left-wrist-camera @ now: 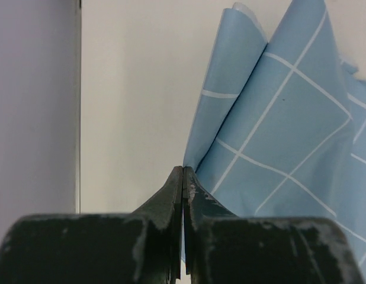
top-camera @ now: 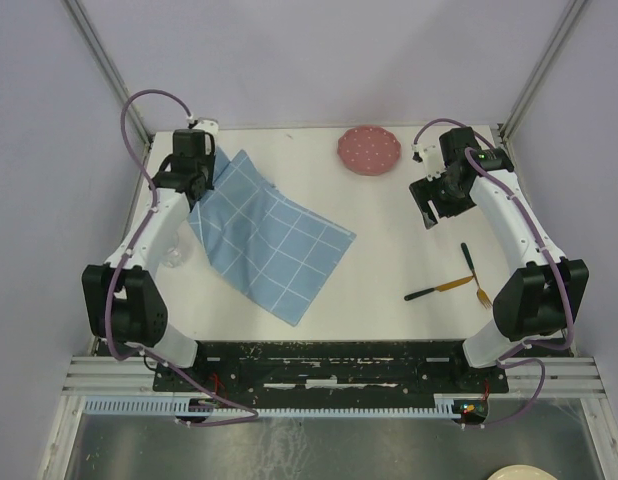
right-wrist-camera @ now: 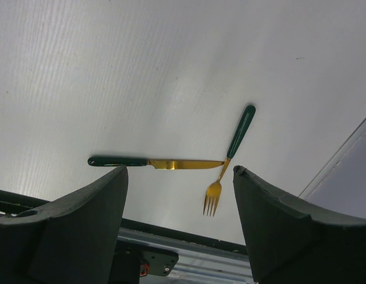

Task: Set the dinner table for one person
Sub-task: Fold the napkin at the center of the board.

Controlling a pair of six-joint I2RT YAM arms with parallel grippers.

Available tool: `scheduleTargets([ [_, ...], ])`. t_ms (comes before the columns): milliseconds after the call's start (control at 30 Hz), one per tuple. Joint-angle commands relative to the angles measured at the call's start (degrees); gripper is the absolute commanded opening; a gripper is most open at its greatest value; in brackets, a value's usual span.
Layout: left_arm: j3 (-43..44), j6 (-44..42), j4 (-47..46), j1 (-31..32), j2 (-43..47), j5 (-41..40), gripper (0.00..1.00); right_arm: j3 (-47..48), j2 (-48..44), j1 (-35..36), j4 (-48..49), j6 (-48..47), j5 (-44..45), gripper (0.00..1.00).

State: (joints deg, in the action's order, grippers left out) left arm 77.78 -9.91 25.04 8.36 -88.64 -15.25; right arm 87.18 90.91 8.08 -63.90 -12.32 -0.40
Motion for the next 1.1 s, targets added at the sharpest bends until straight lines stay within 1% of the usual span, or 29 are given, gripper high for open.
scheduleTargets([
  [0, -3.88, 4.25, -6.61, -2.74, 4.54, -6.78, 0.03, 1.5, -0.43, -0.35, 0.31, -0.34, -0.27, 0.8],
  [200, -8.09, 5.9, -9.53, -4.16, 6.8, -8.81, 0.03, 1.72, -0.11, -0.34, 0.27, -0.31, -0.58, 0.8],
  [333, -9.14, 6.88, -10.24, -5.39, 7.61, -10.0, 0.03, 1.21, -0.53, -0.3, 0.43, -0.26, -0.83, 0.8],
  [533, -10.45, 5.97, -12.89, -7.19, 9.84, -13.96, 0.03, -0.1, -1.49, -0.34, 0.78, -0.26, -0.74, 0.8],
  [767, -11.81, 7.25, -15.07, -8.98, 10.8, -17.4, 0.03, 0.05, -1.4, -0.34, 0.64, -0.33, -0.72, 0.8],
  [1067, -13.27, 8.48, -15.95, -10.56, 11.74, -17.44, 0.03, 0.71, -0.86, -0.34, 0.31, -0.25, -1.56, 0.8],
])
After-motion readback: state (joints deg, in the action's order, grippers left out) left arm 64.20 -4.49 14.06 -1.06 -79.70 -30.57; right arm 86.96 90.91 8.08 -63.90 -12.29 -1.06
